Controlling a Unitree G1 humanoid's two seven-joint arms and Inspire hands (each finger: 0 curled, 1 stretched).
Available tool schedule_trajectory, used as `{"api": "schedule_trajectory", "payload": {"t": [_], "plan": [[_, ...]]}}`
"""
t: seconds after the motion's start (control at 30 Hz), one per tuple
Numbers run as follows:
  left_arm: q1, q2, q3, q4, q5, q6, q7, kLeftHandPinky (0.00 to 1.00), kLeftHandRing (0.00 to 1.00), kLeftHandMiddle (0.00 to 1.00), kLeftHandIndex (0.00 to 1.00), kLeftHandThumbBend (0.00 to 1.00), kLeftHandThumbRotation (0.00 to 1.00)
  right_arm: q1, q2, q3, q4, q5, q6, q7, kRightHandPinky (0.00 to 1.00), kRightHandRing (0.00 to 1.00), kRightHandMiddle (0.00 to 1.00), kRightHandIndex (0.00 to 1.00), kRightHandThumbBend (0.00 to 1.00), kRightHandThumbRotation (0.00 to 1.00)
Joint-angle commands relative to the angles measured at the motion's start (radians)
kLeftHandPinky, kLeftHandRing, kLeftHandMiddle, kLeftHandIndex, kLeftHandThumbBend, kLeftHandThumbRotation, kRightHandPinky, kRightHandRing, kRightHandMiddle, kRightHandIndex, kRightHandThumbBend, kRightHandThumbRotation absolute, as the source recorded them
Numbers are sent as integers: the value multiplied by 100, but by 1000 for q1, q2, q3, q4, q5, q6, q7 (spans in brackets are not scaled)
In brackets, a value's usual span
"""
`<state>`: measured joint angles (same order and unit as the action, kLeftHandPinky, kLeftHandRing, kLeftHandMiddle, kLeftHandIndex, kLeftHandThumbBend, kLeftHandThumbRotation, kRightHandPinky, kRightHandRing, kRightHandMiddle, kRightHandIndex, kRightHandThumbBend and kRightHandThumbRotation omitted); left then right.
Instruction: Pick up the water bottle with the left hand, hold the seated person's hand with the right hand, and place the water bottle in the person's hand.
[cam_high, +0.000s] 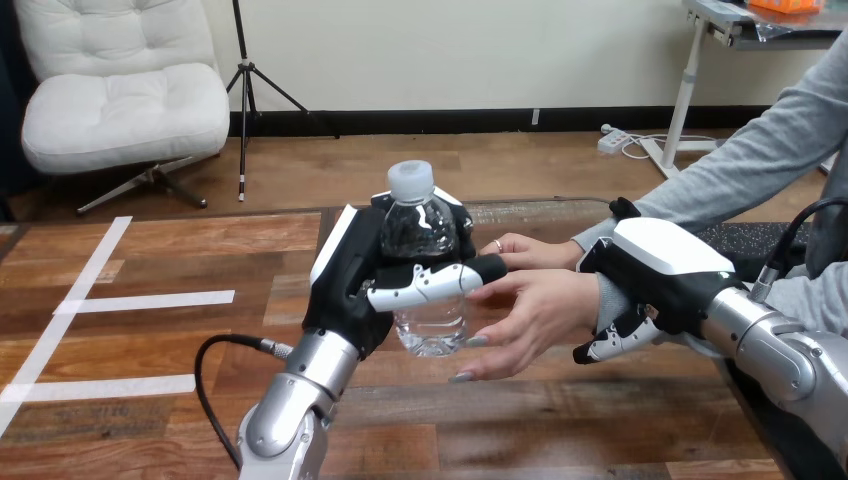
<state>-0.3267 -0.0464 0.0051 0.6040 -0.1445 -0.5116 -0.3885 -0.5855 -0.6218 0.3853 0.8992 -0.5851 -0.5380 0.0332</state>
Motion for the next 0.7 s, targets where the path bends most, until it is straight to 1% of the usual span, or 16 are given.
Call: {"api": "schedule_trajectory", "payload": {"t": [0.0,0.27,0.53,0.67], "plan": [[-101,-20,-5,-3,-2,-19,7,25,30,35,37,81,0,-15,27,-47,-52,47,9,-11,11,15,20,21,74,0],[-113,-30,-10,4,6,-22,15,25,30,35,37,81,0,-15,30,-44,-42,40,0,-29,11,16,21,22,74,0],[-118,-38,-16,7,4,-25,13,25,30,34,36,81,0,-16,33,-43,-37,40,0,-25,12,16,21,22,74,0],[-118,-42,-21,2,2,-17,13,25,30,34,36,81,0,-15,34,-42,-38,38,3,-26,12,16,21,22,74,0]]}}
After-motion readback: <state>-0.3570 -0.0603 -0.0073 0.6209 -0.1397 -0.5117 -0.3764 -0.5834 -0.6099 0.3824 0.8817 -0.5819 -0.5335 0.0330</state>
